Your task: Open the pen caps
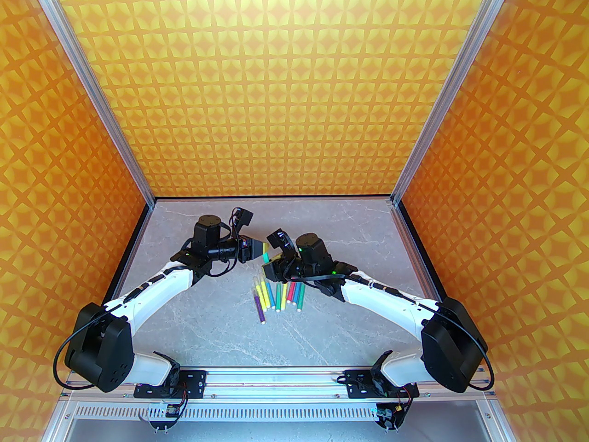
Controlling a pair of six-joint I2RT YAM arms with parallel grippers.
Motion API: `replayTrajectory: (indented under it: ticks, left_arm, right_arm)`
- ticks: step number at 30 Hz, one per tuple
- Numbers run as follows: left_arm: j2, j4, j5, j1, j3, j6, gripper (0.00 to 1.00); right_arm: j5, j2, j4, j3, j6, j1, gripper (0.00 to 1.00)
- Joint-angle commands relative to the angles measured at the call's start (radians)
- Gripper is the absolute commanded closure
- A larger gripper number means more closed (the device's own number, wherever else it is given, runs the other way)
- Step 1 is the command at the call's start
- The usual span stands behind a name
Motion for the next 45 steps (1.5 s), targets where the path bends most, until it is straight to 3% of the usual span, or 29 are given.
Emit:
replayTrajectory:
  ticks: [1,6,16,22,39,42,45]
  left_arm:
    - [0.013,-0.004,0.035,-0.006,0.036,-0.028,1.0]
    - [0.006,-0.005,0.04,-0.005,0.034,-0.032,1.0]
    - [-0.016,0.013,0.034,0.011,0.037,-0.041,1.0]
    - [-0.031,0.028,-0.058,0.053,0.033,-0.076,1.0]
    - [0.033,0.138,-0.061,0.107,0.054,-0.236,1.0]
    - [0.026,0.06,-0.064,0.123,0.078,-0.173,1.0]
    - [0.019,-0.14,-0.132,0.146,0.137,-0.051,1.0]
  right_arm:
    - [0.006,0.017,0.052,-0.006,0.009,0.005,0.65]
    - [0.005,0.02,0.064,0.002,0.009,0.005,0.72]
    - [0.011,-0.018,0.049,-0.048,0.001,0.004,1.0]
    - [0.011,-0.085,0.01,-0.132,-0.012,0.005,1.0]
    - [0.034,-0.227,0.022,-0.315,-0.021,0.005,1.0]
    - [0.084,-0.232,0.009,-0.314,-0.019,0.003,1.0]
    - [0.227,-0.222,-0.061,-0.276,-0.028,-0.008,1.0]
